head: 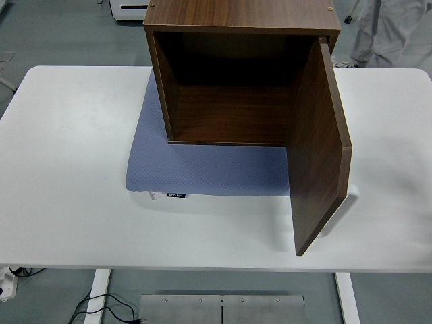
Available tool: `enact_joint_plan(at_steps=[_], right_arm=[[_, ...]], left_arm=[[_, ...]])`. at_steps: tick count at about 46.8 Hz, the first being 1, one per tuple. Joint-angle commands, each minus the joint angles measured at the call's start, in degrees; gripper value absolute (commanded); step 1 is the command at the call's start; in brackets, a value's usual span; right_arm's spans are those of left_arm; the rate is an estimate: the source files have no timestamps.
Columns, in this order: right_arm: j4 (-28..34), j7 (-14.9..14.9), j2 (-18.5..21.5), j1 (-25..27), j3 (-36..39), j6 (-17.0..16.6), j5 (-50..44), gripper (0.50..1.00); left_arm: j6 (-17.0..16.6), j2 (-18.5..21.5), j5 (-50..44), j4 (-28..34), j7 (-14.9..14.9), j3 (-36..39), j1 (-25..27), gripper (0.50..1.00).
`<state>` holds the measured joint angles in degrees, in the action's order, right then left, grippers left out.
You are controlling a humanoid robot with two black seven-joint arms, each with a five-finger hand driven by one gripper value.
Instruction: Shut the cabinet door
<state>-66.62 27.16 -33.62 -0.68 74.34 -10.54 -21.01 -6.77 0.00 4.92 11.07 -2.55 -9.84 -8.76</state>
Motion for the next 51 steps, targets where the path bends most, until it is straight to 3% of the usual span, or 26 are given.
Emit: enact_joint_plan(at_steps=[1,12,21,51], right_arm=[[0.0,0.0,-1.19,0.59,0.1,-0.27,0.0,1.0],[-0.18,0.09,-5.23,3.06,0.19,-1.15,0.0,1.0],[-0.35,0.18,-6.99,5.87,0.37,-4.23,0.0,1.0],[-0.71,5.62,-9.01,16.5,0.98,-18.02,-0.09,1.0]], left_arm=[[0.0,0.0,0.0,0.0,0.0,0.0,0.06,1.0],[0.0,0.0,0.0,0.0,0.0,0.0,0.06,1.0],[0.0,0.0,0.0,0.0,0.0,0.0,-0.03,1.0],[0.0,0.0,0.0,0.0,0.0,0.0,-0.03,1.0]])
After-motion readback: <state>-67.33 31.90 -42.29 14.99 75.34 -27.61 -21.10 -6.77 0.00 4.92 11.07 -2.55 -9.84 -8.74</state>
